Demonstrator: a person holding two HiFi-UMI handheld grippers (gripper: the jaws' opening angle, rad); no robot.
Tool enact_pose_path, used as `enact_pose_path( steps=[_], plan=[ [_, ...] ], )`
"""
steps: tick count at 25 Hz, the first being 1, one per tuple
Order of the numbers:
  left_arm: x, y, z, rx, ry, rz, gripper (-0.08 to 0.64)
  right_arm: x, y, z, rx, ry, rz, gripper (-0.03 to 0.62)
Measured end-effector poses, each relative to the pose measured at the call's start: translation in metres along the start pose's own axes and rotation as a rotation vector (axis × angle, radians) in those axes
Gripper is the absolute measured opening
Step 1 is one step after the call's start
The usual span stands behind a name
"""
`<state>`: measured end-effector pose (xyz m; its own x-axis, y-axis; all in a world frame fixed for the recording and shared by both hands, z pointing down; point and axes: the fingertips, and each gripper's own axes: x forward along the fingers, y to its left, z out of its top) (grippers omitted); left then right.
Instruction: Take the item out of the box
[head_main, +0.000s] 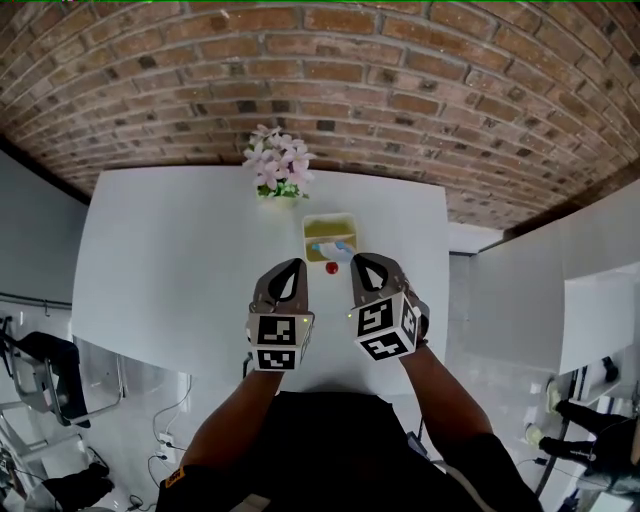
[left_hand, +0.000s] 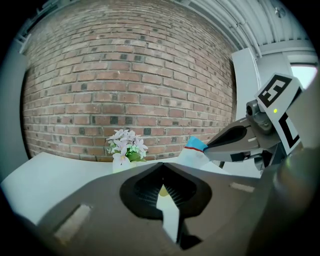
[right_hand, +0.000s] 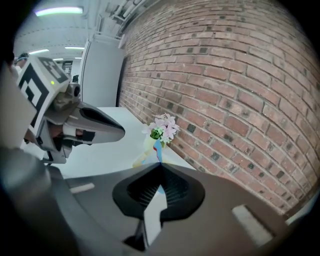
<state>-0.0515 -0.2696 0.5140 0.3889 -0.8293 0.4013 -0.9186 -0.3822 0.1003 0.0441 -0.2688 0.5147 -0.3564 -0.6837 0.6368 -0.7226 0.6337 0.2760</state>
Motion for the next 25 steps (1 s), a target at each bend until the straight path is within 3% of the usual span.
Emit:
enact_pose_path(
  steps=[11,25],
  plan=[
    [-0.045,-0.023,0.011,-0.025,-0.056,0.042,0.005,-0.058,0.018,0.013,0.108,-0.113,0.012,0.002],
    [-0.119,-0.067,0.012,-0.056,-0.113,0.112,0.005,-0.127,0.059,-0.004,0.152,-0.224,0.090,0.002]
  ],
)
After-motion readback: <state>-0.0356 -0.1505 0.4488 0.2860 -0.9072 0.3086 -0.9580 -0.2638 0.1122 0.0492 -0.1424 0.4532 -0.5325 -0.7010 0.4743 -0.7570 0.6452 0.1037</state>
